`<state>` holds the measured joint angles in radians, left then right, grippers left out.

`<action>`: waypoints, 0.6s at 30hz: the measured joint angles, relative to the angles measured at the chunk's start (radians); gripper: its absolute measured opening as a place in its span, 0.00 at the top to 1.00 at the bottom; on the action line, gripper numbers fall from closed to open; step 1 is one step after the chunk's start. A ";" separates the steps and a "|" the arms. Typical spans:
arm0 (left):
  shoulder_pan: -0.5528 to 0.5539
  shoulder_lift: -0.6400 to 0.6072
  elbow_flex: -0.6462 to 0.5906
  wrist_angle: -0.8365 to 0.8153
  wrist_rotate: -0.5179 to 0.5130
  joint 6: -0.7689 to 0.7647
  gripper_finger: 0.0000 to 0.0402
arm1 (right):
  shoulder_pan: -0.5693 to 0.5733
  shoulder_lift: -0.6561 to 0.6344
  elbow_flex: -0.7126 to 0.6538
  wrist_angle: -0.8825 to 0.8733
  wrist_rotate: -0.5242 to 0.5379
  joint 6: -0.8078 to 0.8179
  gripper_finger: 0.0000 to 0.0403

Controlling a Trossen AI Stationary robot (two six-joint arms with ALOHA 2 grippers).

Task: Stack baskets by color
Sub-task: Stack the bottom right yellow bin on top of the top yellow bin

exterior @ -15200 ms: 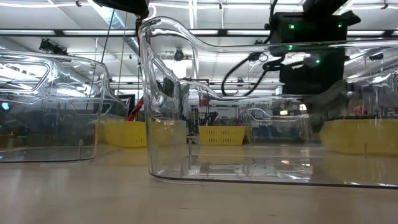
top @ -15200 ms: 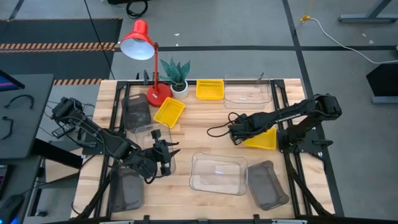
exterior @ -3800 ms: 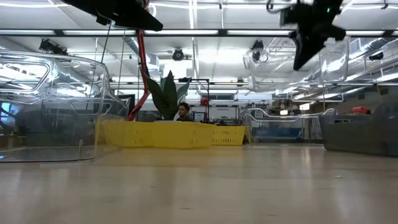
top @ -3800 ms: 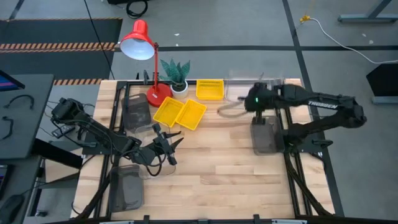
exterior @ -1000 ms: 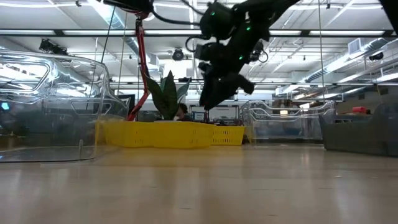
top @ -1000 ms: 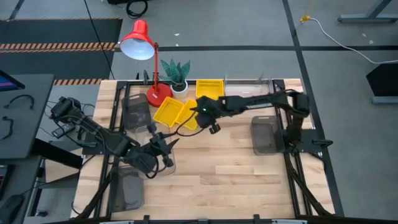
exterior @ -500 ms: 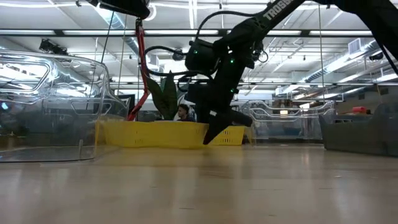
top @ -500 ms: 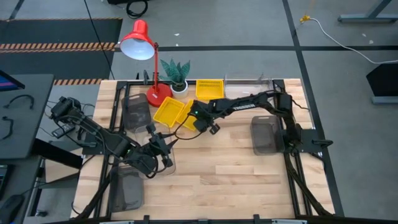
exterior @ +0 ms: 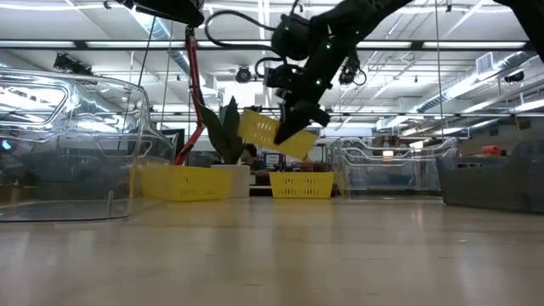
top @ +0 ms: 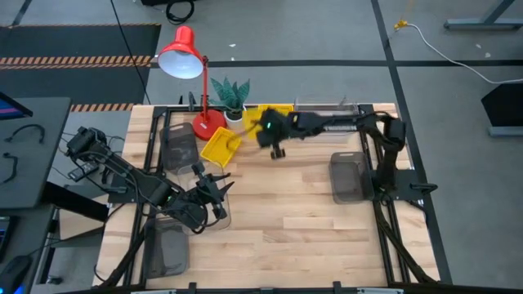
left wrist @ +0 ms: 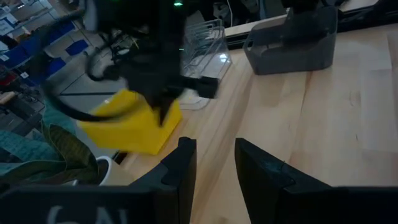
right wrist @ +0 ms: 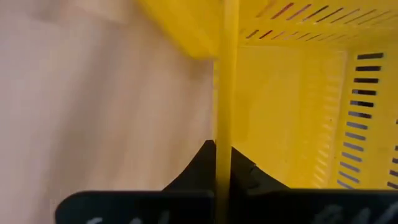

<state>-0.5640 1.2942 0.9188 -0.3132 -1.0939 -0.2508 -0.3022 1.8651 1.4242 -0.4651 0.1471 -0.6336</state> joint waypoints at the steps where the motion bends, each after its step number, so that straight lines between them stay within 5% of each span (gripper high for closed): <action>1: 0.000 0.000 0.000 0.000 0.000 0.000 0.71 | -0.026 -0.003 0.000 0.004 0.001 0.030 0.99; 9: 0.000 0.000 0.000 0.001 0.000 0.000 0.71 | -0.194 0.023 -0.003 -0.015 -0.111 0.137 0.99; 18: 0.006 0.000 0.000 0.003 0.000 0.000 0.71 | -0.216 0.051 -0.003 -0.030 -0.111 0.160 0.97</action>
<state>-0.5585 1.2942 0.9184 -0.3099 -1.0939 -0.2506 -0.5184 1.9162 1.4217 -0.4946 0.0362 -0.4740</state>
